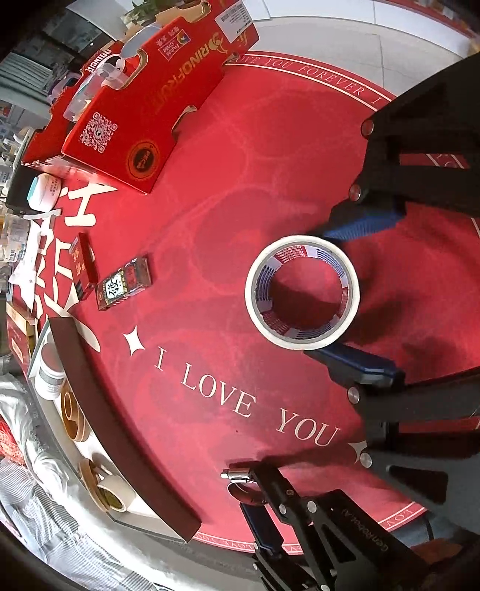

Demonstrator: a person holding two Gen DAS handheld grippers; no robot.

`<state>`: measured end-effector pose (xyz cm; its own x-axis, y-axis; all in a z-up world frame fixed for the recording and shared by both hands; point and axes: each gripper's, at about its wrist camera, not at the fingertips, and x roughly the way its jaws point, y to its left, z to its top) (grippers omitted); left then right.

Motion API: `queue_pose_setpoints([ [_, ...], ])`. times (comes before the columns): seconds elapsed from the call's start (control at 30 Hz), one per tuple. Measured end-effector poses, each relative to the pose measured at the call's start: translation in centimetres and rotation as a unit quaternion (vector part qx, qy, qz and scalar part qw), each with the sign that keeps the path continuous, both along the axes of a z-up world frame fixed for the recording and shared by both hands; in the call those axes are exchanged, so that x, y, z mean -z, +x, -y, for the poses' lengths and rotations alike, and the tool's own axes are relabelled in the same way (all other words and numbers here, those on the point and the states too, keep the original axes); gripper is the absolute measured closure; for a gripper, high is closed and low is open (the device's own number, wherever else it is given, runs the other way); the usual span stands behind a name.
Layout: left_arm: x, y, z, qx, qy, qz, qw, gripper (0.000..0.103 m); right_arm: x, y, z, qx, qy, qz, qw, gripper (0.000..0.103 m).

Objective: Organize rigid objects
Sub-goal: 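Lift the hose clamp and tape roll and carry both over the tray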

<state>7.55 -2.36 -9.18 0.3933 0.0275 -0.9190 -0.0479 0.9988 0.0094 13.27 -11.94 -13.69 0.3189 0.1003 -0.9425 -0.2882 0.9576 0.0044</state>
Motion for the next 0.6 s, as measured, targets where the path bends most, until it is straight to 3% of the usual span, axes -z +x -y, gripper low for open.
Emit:
queue_pose_setpoints([
  [0.2, 0.1, 0.2, 0.1, -0.012, -0.006, -0.013, 0.9998, 0.059, -0.2, -0.9, 0.1, -0.003, 0.004, 0.013, 1.000, 0.049],
  [0.33, -0.2, 0.0, 0.0, -0.019, -0.014, -0.030, 0.9993, 0.060, -0.5, -1.0, 0.8, 0.002, 0.023, -0.004, 1.000, 0.050],
  [0.43, -1.6, -0.7, -0.1, -0.018, -0.011, -0.018, 0.9996, 0.060, -1.2, -0.9, 2.2, 0.023, 0.059, -0.018, 0.998, 0.050],
  [0.6, -5.3, -1.5, -1.0, -0.022, -0.020, 0.013, 0.9995, 0.064, -3.8, -1.4, 3.8, 0.043, 0.084, -0.004, 0.996, 0.050],
])
